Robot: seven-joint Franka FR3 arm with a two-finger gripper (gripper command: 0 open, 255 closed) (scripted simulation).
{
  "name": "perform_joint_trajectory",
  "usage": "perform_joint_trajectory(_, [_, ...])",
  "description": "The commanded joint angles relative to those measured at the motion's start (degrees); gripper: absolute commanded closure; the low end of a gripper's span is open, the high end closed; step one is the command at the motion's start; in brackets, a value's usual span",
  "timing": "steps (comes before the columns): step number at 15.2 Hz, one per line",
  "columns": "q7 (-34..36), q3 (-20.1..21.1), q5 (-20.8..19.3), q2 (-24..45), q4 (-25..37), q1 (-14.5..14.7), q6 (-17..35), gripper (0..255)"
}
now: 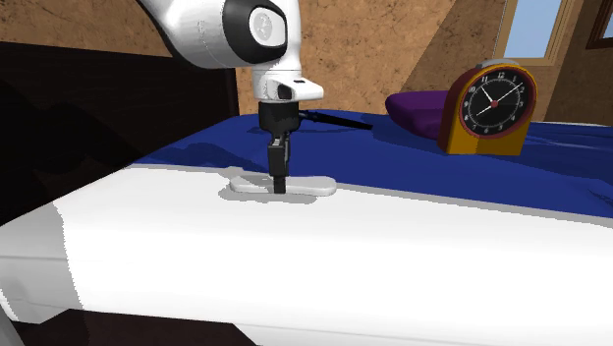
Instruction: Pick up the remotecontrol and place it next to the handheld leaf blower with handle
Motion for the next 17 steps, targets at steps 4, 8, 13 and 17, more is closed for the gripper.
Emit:
perform_joint_trajectory(4, [-0.6, -0.4, 0.7, -2.5, 1.6, 0.2, -4.0, 255])
perform_joint_trajectory(8, [-1.1, -0.7, 1.2, -4.5, 3.1, 0.3, -7.4, 255])
perform_joint_trajectory(13, [-1.5, -1.2, 1.5, -6.6, 5.3, 0.4, -11.7, 255])
perform_joint_trajectory(17, [-1.8, -1.5, 1.7, -8.0, 7.3, 0.4, -15.1, 255])
